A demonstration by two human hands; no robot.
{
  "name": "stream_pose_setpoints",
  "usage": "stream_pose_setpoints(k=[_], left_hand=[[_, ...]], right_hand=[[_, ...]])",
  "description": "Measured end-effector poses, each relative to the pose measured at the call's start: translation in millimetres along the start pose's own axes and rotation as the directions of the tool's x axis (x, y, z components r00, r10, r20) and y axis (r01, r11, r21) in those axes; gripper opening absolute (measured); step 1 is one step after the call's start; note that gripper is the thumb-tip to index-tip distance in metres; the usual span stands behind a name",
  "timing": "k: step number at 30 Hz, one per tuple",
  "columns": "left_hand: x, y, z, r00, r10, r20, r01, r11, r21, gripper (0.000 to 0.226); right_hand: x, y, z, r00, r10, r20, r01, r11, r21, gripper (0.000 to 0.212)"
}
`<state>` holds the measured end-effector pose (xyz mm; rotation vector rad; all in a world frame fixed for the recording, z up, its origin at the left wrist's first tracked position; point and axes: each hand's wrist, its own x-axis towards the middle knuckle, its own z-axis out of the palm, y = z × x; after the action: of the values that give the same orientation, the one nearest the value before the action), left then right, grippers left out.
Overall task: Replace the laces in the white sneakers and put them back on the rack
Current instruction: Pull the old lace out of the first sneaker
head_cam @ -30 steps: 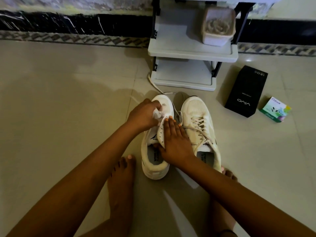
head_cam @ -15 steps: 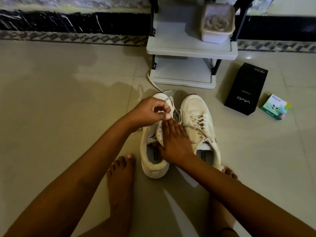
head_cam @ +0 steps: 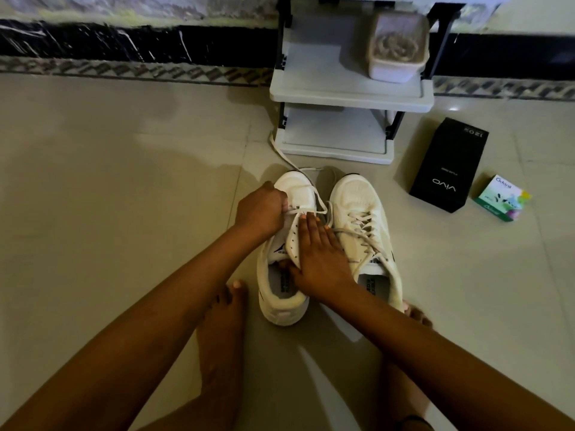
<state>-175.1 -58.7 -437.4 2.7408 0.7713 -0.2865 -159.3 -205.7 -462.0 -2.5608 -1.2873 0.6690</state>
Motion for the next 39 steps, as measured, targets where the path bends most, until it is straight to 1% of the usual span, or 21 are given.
stream_pose_setpoints(k=[1,2,3,4,5,7,8,9,11,13,18,21,22,24,26,28,29,30,33,36,39], left_hand=[[-1.9,-0.5,-2.8,0.999,0.027,0.02,-0.026,0.999,-0.033,0.014],[-3.9,-1.9,-6.1,0.997,0.07,0.046,-0.062,0.986,-0.155,0.011],[-7.9,-2.9,-13.5,0.989,0.115,0.095,-0.076,0.934,-0.348,0.006],[-14.4,-2.7,-22.6,0.975,0.164,0.151,-0.058,0.842,-0.536,0.002],[-19.4,-2.6,-31.3,0.964,0.199,0.175,-0.033,0.746,-0.665,0.007],[-24.1,-5.8,-37.5,0.967,0.193,0.168,0.008,0.634,-0.773,0.013],[-23.8,-8.1,-35.0,0.976,0.153,0.154,0.023,0.635,-0.772,0.012],[-21.8,-9.7,-31.3,0.985,0.107,0.135,0.025,0.688,-0.725,0.011],[-15.1,-12.0,-18.1,0.991,0.046,0.123,0.018,0.881,-0.474,0.025],[-9.7,-9.3,-5.4,0.992,0.006,0.129,0.033,0.956,-0.292,0.033],[-1.6,-1.5,1.5,0.998,-0.06,0.01,0.06,0.985,-0.161,0.01],[-1.0,1.4,1.1,1.0,-0.022,-0.002,0.022,0.998,-0.057,0.011],[-1.6,1.6,-0.8,1.0,0.006,-0.002,-0.006,0.998,-0.069,0.011],[-4.5,0.8,-9.6,0.997,0.075,0.018,-0.069,0.972,-0.224,0.007],[-11.3,0.1,-24.2,0.989,0.132,0.064,-0.091,0.897,-0.432,0.006],[-14.9,-2.9,-31.2,0.989,0.127,0.073,-0.061,0.814,-0.578,0.012],[-15.4,-5.0,-29.2,0.991,0.103,0.082,-0.032,0.797,-0.603,0.012],[-14.6,-6.5,-25.3,0.993,0.08,0.091,-0.013,0.819,-0.574,0.01],[-8.3,-7.0,-6.1,0.995,0.017,0.097,0.009,0.966,-0.258,0.027],[-5.1,1.8,1.0,0.997,-0.061,0.042,0.066,0.991,-0.12,0.019],[-3.1,5.2,2.6,0.998,-0.048,-0.031,0.047,0.999,-0.024,0.017]], right_hand=[[-0.1,-0.4,0.4,1.0,-0.002,-0.003,0.002,1.0,-0.003,0.087],[0.0,-0.1,1.2,1.0,-0.003,-0.007,0.003,1.0,-0.005,0.087],[0.5,0.1,1.5,1.0,-0.004,-0.006,0.003,1.0,-0.005,0.086],[0.2,0.3,1.9,1.0,-0.003,0.001,0.003,1.0,-0.003,0.086],[0.4,0.6,2.5,1.0,-0.001,-0.002,0.001,1.0,0.0,0.085],[0.1,0.3,2.3,1.0,0.002,-0.005,-0.002,1.0,-0.002,0.086],[-0.2,0.1,1.8,1.0,0.001,0.0,-0.001,1.0,-0.005,0.087],[-0.1,0.0,1.2,1.0,0.002,0.002,-0.002,1.0,-0.007,0.087],[-0.4,0.0,0.8,1.0,0.005,-0.001,-0.005,1.0,-0.013,0.086],[-0.3,0.2,0.5,1.0,0.003,-0.007,-0.003,1.0,-0.018,0.086],[-0.1,0.2,0.9,1.0,0.003,-0.004,-0.003,1.0,-0.019,0.085],[-0.4,0.5,0.5,1.0,0.0,-0.002,0.0,1.0,-0.013,0.085],[-0.6,0.4,0.6,1.0,0.0,0.0,0.0,1.0,-0.015,0.085],[-0.5,1.0,1.2,1.0,0.001,0.002,-0.001,1.0,-0.02,0.085],[-0.3,1.7,1.7,1.0,-0.003,0.004,0.004,1.0,-0.021,0.085],[0.1,1.5,2.7,1.0,-0.006,-0.004,0.006,1.0,-0.017,0.085],[0.1,0.7,2.3,1.0,-0.005,-0.002,0.005,1.0,-0.014,0.085],[0.0,0.6,2.0,1.0,-0.003,0.0,0.003,1.0,-0.011,0.086],[0.3,0.7,1.5,1.0,-0.005,-0.006,0.005,1.0,-0.001,0.086],[0.0,1.4,2.5,1.0,-0.019,-0.025,0.019,1.0,0.013,0.086],[0.1,1.4,3.4,0.999,-0.017,-0.041,0.018,0.999,0.027,0.085]])
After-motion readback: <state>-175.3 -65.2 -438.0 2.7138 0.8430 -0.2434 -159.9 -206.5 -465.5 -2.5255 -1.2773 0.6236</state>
